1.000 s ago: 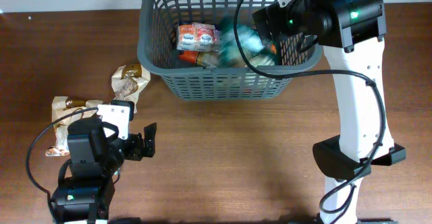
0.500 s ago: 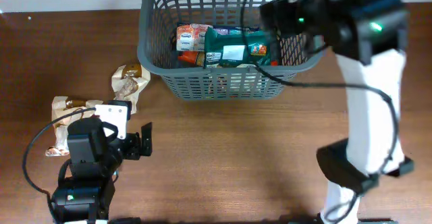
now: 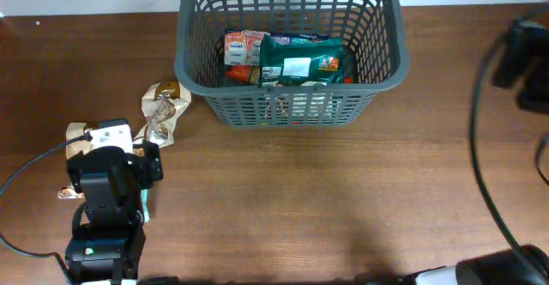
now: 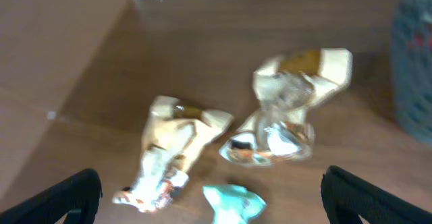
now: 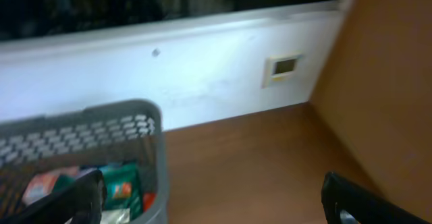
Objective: Pack container
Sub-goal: 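Withdraw the right gripper to the right side, then move the left gripper onto the crumpled paper snack wrappers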
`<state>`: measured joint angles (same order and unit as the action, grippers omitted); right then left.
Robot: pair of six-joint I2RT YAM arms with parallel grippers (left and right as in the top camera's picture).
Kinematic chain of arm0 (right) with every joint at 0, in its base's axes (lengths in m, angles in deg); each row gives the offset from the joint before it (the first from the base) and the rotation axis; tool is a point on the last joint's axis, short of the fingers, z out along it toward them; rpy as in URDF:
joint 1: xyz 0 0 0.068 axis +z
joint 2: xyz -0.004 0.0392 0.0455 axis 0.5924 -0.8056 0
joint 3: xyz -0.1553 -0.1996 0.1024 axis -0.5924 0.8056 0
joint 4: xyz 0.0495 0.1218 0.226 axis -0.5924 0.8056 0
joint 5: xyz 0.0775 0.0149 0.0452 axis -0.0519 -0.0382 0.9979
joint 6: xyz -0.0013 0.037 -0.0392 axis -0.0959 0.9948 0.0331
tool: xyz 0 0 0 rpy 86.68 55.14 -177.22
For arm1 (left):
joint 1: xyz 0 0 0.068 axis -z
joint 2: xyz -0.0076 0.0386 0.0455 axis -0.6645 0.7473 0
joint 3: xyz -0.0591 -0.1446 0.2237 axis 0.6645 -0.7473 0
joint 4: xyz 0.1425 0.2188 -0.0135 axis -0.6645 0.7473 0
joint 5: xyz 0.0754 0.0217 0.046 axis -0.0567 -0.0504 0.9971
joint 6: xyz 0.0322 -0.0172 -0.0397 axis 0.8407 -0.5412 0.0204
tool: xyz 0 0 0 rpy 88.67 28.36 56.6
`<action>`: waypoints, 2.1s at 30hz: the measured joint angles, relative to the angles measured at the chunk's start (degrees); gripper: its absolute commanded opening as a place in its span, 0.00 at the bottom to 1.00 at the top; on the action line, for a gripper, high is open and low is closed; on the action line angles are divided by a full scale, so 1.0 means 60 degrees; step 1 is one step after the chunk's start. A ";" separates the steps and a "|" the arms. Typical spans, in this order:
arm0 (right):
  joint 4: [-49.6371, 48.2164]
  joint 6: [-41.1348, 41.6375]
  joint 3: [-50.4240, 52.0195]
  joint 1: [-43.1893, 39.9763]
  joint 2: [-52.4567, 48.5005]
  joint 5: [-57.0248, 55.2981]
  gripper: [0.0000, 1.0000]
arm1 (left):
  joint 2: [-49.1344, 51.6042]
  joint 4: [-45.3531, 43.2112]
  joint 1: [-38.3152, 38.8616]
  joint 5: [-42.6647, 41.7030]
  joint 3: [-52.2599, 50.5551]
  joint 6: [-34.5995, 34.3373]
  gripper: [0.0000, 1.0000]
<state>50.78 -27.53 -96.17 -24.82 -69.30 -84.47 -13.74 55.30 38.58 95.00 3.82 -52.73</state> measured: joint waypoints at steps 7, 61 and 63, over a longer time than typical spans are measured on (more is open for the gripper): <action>0.0000 0.0659 0.0386 -0.0015 0.1293 -0.1628 0.99 | -0.0004 -0.0313 0.0000 0.0579 0.0000 0.0000 0.99; -0.8597 0.0616 1.9274 -0.5362 0.5694 0.2080 0.99 | 0.4615 -0.1730 -0.0113 -0.3238 0.0000 0.1049 0.99; -0.8601 0.0452 1.9274 -0.5479 0.5759 0.2452 0.99 | 0.5009 -0.2051 -0.0306 -0.3373 0.0000 0.1209 0.99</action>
<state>-0.83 -24.82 19.47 -57.69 -34.74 -69.76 16.31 43.00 36.74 74.76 3.82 -45.47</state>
